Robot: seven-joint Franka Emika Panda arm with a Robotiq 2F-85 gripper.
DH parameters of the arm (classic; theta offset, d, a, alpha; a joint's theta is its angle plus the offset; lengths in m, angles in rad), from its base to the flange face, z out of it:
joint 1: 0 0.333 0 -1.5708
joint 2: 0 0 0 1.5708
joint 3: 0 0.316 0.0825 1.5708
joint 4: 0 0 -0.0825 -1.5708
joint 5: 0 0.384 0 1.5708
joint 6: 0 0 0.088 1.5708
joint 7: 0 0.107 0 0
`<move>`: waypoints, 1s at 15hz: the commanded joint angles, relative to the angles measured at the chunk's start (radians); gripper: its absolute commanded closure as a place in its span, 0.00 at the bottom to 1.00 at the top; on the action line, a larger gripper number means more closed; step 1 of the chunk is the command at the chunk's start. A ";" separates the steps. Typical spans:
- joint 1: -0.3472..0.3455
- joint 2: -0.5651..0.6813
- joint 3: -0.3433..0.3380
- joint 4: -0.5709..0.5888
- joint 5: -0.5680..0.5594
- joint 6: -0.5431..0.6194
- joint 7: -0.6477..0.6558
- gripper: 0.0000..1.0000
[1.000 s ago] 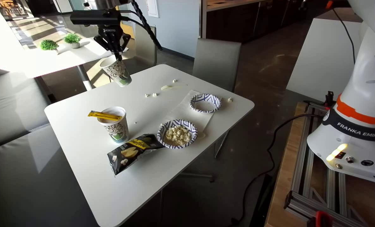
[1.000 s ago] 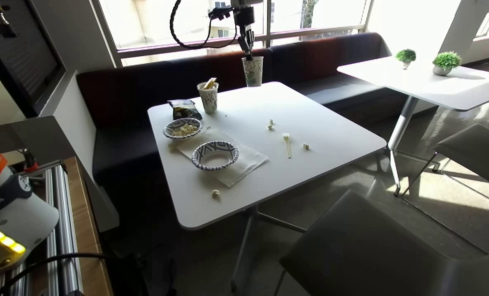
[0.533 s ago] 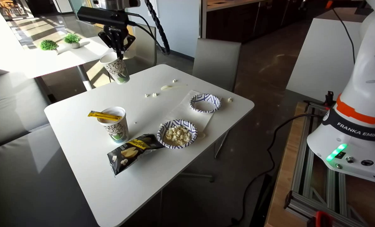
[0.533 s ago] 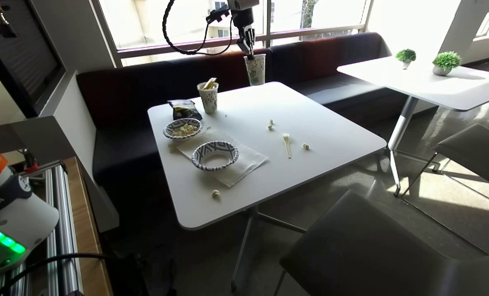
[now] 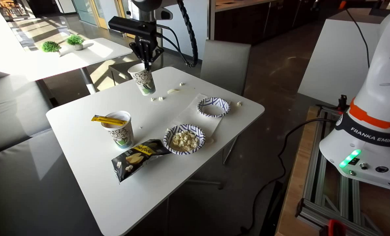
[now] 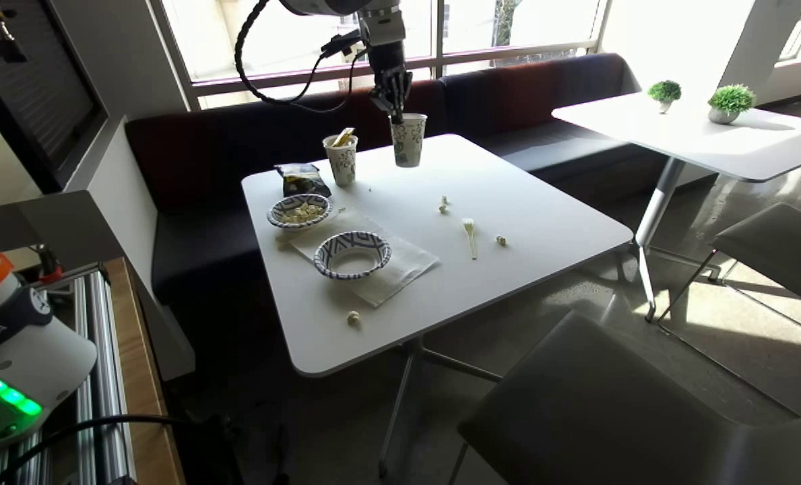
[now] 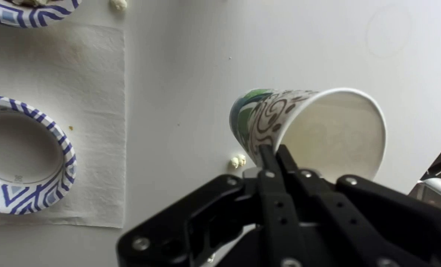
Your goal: Put the coffee cup at the back in the bowl on the right.
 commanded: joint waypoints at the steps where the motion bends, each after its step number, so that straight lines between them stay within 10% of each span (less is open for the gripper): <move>1: -0.031 -0.147 0.021 -0.246 0.000 0.076 0.078 0.99; 11: -0.128 -0.393 0.041 -0.808 0.071 0.589 0.085 0.99; 12: -0.119 -0.301 0.037 -0.669 0.019 0.520 0.091 0.96; 15: -0.116 -0.356 0.022 -0.772 0.047 0.574 0.090 0.96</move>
